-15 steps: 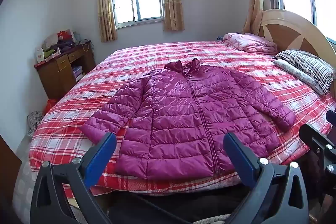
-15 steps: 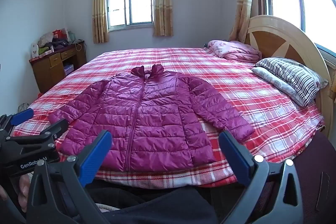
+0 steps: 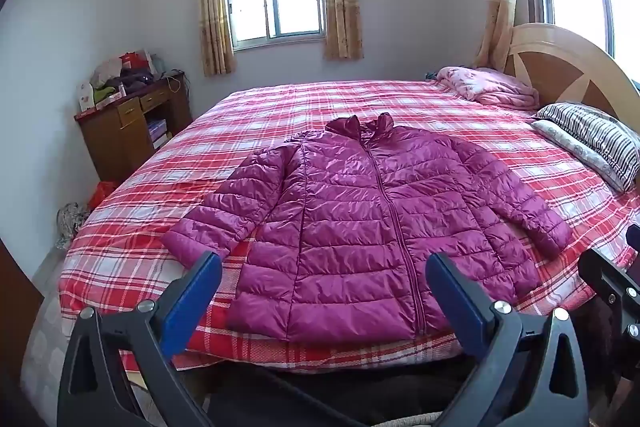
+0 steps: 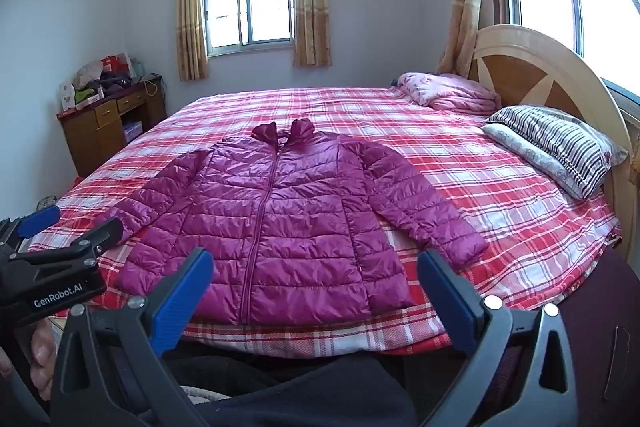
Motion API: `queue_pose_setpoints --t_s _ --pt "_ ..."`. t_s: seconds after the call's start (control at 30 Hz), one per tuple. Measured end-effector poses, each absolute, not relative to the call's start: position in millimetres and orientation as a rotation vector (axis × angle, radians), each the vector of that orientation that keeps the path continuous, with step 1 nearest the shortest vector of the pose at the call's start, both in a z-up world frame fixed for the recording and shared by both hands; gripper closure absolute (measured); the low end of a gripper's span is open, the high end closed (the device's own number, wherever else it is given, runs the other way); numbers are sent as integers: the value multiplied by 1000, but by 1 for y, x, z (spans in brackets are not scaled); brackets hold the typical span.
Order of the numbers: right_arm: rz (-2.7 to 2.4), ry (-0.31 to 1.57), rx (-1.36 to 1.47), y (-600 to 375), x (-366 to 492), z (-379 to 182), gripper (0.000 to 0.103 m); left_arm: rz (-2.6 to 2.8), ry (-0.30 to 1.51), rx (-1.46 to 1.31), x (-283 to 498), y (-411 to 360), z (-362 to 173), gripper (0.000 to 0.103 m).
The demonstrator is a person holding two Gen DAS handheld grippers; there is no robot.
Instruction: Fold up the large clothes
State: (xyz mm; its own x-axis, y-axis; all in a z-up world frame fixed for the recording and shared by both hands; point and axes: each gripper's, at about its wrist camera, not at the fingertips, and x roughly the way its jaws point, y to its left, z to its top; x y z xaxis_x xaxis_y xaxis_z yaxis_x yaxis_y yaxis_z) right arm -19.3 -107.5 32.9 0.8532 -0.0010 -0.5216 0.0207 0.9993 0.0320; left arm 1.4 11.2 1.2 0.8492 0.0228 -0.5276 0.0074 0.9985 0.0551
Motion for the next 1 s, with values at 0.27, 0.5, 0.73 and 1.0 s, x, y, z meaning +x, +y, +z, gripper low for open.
queue_pose_setpoints --t_s 0.27,0.5,0.73,1.0 --pt "-11 555 36 -104 -18 30 0 29 555 46 3 14 1 1" --pt "-8 559 38 -106 -18 30 0 39 555 40 4 16 0 1" --pt "-5 564 43 -107 -18 30 0 41 550 38 4 17 1 1" --pt "-4 568 45 -107 -18 29 0 40 548 37 4 18 1 1"
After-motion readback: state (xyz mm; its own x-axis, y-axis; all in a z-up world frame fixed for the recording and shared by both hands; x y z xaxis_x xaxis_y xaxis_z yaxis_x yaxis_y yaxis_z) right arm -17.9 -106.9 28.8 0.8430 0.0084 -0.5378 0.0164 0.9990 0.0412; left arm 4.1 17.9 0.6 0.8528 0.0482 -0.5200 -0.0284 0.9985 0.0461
